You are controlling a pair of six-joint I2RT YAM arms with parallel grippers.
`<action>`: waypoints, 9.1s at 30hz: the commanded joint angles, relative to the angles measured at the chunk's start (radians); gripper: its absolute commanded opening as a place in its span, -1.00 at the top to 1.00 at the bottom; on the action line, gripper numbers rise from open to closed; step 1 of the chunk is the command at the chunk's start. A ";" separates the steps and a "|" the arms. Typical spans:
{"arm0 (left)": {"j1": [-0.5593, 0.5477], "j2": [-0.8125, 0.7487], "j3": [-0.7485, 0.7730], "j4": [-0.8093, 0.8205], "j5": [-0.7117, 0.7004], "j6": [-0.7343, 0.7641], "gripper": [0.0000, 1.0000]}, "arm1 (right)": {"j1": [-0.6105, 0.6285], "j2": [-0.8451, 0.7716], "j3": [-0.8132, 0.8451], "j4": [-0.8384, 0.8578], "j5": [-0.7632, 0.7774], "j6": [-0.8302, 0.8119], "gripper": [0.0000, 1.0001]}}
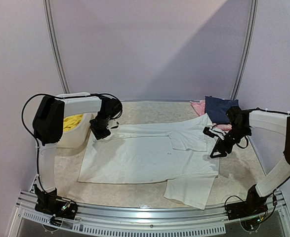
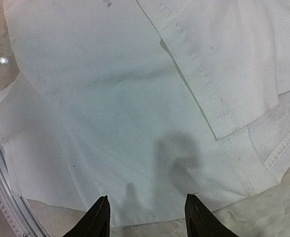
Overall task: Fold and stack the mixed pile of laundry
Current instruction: Smooth out the 1/3-folded T-shirt at the center of the board.
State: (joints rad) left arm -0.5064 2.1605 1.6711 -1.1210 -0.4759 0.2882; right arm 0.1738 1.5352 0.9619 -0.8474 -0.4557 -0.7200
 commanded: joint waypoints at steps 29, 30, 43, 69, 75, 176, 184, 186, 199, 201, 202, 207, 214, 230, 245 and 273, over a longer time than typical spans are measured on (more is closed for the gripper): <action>0.051 0.082 0.073 -0.024 0.007 -0.005 0.60 | 0.000 0.012 0.022 -0.014 -0.032 -0.004 -0.01; 0.050 0.085 0.073 -0.025 0.019 -0.005 0.61 | 0.000 0.011 0.024 -0.015 -0.032 -0.004 0.00; 0.051 0.104 0.079 -0.059 0.125 -0.006 0.58 | -0.001 0.014 0.020 -0.016 -0.031 -0.003 0.01; 0.075 0.136 0.115 -0.055 0.061 -0.043 0.77 | -0.001 0.019 0.021 -0.021 -0.038 0.007 0.02; 0.075 0.115 0.110 -0.073 0.094 -0.043 0.99 | -0.001 0.012 0.021 -0.024 -0.037 0.007 0.03; 0.063 0.036 0.047 -0.068 0.006 -0.042 1.00 | 0.195 0.143 0.281 -0.097 0.279 0.053 1.00; 0.066 0.033 0.044 -0.068 0.002 -0.041 1.00 | 0.230 0.143 0.312 -0.134 0.236 0.087 1.00; 0.068 0.035 0.042 -0.069 0.002 -0.041 1.00 | 0.250 0.153 0.332 -0.139 0.247 0.109 0.99; 0.069 0.043 0.051 -0.072 0.006 -0.039 1.00 | 0.269 0.230 0.484 -0.291 0.137 0.177 0.54; 0.069 0.042 0.050 -0.072 0.006 -0.041 1.00 | 0.266 0.242 0.498 -0.324 0.121 0.146 0.38; 0.069 0.039 0.049 -0.071 0.006 -0.040 1.00 | 0.262 0.241 0.506 -0.338 0.112 0.138 0.35; 0.069 0.019 0.050 -0.064 0.013 -0.040 0.99 | 0.237 0.217 0.533 -0.304 0.107 0.093 0.31; 0.069 0.025 0.060 -0.070 0.007 -0.054 0.84 | 0.306 0.313 0.473 -0.108 0.138 0.008 0.41; 0.050 -0.020 0.111 -0.191 0.008 -0.151 0.43 | 0.414 0.606 0.671 -0.012 0.159 0.110 0.31; 0.008 -0.044 0.124 -0.185 0.023 -0.191 0.40 | 0.442 0.667 0.675 0.028 0.263 0.154 0.40; 0.002 -0.064 0.107 -0.191 0.017 -0.186 0.39 | 0.508 0.578 0.751 -0.065 0.151 0.238 0.84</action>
State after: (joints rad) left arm -0.4908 2.1304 1.7840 -1.3003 -0.4603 0.1036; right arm 0.6743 2.1235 1.6890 -0.8677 -0.2558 -0.4988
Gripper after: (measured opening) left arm 0.303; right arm 0.067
